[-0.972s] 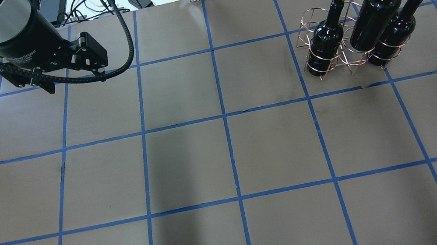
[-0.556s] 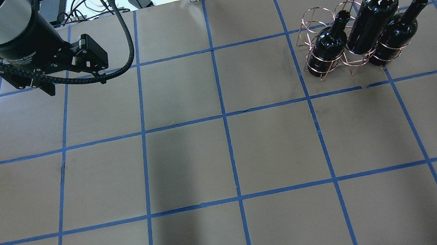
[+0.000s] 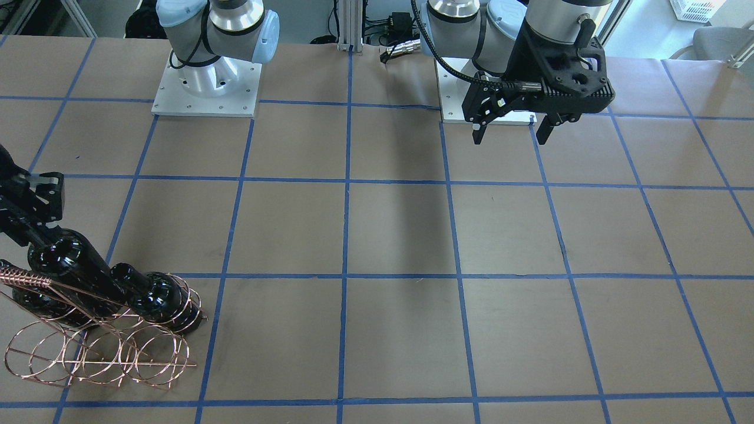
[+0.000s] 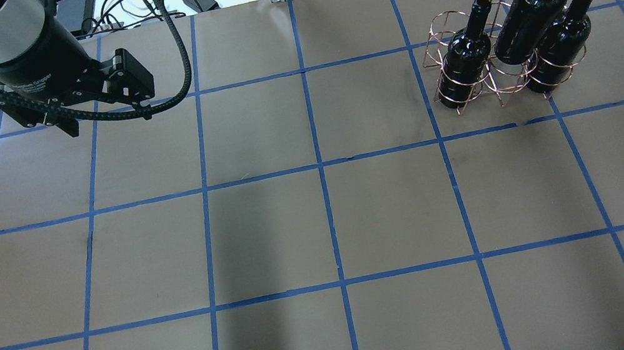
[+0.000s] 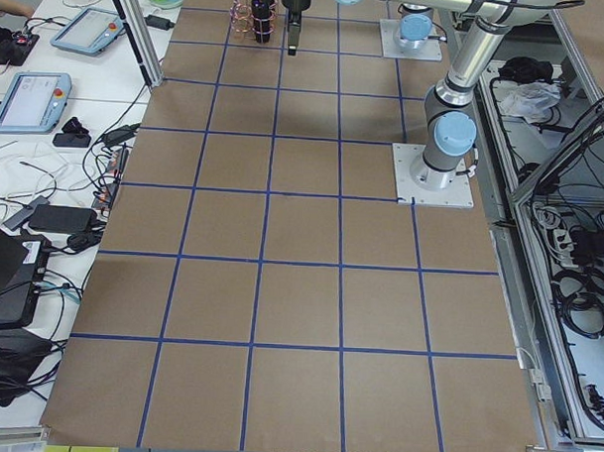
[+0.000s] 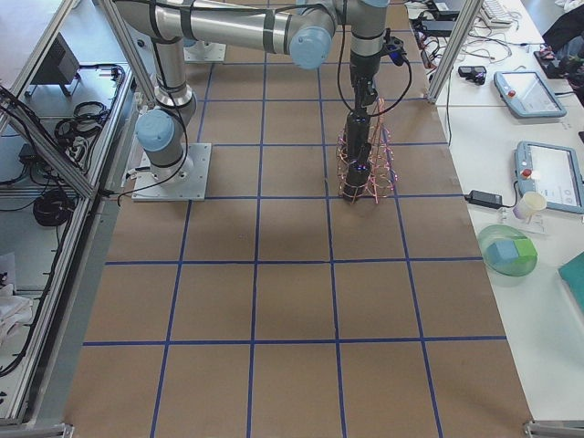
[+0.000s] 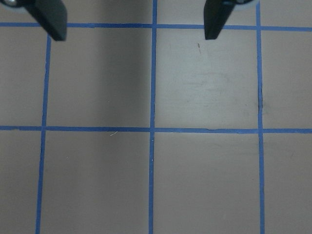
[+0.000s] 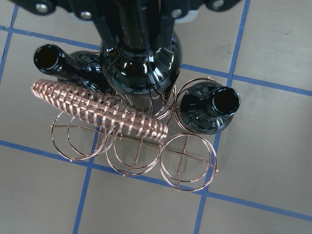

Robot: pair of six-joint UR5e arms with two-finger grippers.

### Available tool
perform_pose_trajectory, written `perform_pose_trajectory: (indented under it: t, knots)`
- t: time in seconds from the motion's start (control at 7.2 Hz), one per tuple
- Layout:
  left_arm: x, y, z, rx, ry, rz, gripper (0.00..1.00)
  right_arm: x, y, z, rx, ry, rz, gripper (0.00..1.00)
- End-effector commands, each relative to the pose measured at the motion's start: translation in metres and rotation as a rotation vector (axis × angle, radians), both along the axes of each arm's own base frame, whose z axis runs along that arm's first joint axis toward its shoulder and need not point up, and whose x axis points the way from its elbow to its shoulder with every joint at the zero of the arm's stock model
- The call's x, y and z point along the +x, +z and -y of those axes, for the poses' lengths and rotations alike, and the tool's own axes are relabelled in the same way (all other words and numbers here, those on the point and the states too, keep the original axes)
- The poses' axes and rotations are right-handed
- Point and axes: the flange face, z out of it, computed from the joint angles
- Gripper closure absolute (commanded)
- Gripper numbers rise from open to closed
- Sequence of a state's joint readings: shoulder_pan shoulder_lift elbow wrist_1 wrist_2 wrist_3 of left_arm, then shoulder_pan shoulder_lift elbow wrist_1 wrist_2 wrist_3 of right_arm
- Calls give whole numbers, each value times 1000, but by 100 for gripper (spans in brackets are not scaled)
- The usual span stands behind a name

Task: Place wine into wine basket
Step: 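Lower the dark bottle into the empty copper basket ring with the right gripper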

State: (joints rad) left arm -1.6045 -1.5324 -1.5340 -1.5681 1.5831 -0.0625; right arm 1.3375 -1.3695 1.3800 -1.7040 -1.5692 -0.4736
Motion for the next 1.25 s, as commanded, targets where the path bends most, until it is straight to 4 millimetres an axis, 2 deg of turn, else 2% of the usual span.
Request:
perform_pose_trajectory:
  t: [0.0,0.56,1.11]
  knots:
    - [0,1,0,-2,0,0,0,-2,-9,7,4,5,2,100]
    - [0,1,0,-3,0,0,0,-2,-22,14,13,10,16,100]
    - [0,1,0,-3,2,0,0,-4,-45,23,51,26,22,100]
